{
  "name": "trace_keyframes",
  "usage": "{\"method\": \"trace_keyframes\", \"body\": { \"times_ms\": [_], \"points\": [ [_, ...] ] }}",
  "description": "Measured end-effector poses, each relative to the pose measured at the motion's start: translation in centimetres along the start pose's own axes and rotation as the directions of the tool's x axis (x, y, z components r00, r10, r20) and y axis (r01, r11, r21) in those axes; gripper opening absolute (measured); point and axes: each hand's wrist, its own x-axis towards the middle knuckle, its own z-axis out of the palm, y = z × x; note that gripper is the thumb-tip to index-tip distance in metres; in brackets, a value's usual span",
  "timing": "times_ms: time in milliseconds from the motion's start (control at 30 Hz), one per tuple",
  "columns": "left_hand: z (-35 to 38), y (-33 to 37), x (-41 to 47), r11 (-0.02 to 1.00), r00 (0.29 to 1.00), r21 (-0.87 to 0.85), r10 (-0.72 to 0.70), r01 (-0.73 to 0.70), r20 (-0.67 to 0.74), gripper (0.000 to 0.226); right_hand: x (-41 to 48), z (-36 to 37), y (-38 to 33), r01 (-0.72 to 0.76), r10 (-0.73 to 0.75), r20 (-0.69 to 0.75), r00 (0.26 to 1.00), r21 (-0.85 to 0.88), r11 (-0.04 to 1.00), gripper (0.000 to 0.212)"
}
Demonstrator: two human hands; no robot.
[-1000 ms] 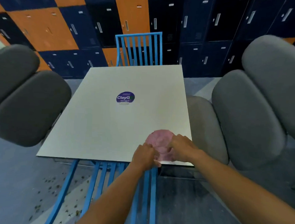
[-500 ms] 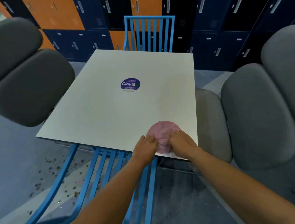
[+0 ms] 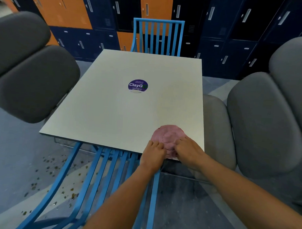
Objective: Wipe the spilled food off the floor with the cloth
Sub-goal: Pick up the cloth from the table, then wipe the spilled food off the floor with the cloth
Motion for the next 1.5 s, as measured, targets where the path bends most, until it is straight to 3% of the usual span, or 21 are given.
{"method": "trace_keyframes", "body": {
  "times_ms": [67,167,233,333,400,500,633,733,867,1033,1167,1267,1367,1433,1500],
  "points": [
    [-0.1,0.1,0.0,1.0,1.0,0.025,0.003,-0.003,0.017,0.027,-0.1,-0.3,-0.3,0.032,-0.03,-0.056,0.998,0.022,0.999,0.015],
    [0.0,-0.1,0.0,1.0,0.999,0.014,-0.012,0.012,0.038,0.032,-0.1,-0.8,-0.7,-0.025,0.024,0.021,0.999,0.069,0.997,0.014],
    [-0.4,-0.3,-0.1,0.995,0.999,-0.087,-0.034,0.038,0.039,0.033,-0.4,-0.6,-0.9,-0.079,0.076,0.034,0.997,0.115,0.99,0.025],
    [-2.0,-1.1,-0.3,0.91,0.992,-0.394,-0.114,0.128,0.059,0.028,-0.4,-1.1,-1.0,-0.102,0.113,-0.057,0.992,0.171,0.98,0.012],
    [-4.3,-1.9,-0.9,0.72,0.965,-0.642,-0.189,0.263,0.182,0.018,-0.1,-2.7,-1.1,-0.177,0.2,-0.045,0.979,0.302,0.937,0.012],
    [-8.5,-3.7,-2.7,0.257,0.91,-0.885,-0.253,0.389,0.327,0.014,0.9,-7.0,-2.1,-0.263,0.304,0.029,0.952,0.581,0.77,0.004],
    [-12.3,-6.6,-6.3,-0.263,0.852,-0.89,-0.283,0.372,0.44,0.022,2.2,-13.4,-5.1,-0.24,0.232,0.119,0.966,0.752,0.614,0.011],
    [-13.4,-9.0,-9.3,-0.452,0.828,-0.832,-0.292,0.321,0.478,0.044,2.7,-16.7,-8.6,-0.25,0.144,0.206,0.968,0.839,0.484,0.01],
    [-15.8,-12.1,-16.0,-0.484,0.873,-0.833,-0.244,0.268,0.422,0.06,3.1,-19.2,-14.8,-0.252,0.061,0.245,0.968,0.909,0.331,0.014],
    [-18.2,-16.5,-26.9,-0.379,0.844,-0.891,-0.365,0.252,0.394,0.044,3.1,-21.0,-24.5,-0.258,-0.024,0.267,0.964,0.949,0.183,0.029],
    [-19.4,-20.8,-37.3,-0.332,0.827,-0.917,-0.434,0.222,0.357,0.034,3.0,-22.2,-34.8,-0.217,-0.106,0.234,0.966,0.965,0.147,0.033],
    [-18.6,-24.3,-45.8,-0.236,0.738,-0.94,-0.583,0.245,0.339,0.03,3.1,-22.5,-44.6,-0.169,-0.106,0.192,0.976,0.967,0.193,0.029],
    [-17.3,-27.0,-53.3,-0.173,0.598,-0.933,-0.727,0.316,0.337,0.03,2.9,-22.0,-54.1,-0.055,-0.081,0.088,0.993,0.936,0.348,0.01],
    [-16.2,-28.7,-58.0,-0.242,0.503,-0.895,-0.758,0.375,0.415,0.049,2.9,-21.1,-60.4,0.02,-0.091,0.026,0.996,0.881,0.472,0.009],
    [-15.7,-30.1,-62.4,-0.406,0.458,-0.838,-0.705,0.365,0.542,0.068,3.2,-19.9,-66.2,0.067,-0.102,-0.01,0.995,0.82,0.569,0.013]
  ]
}}
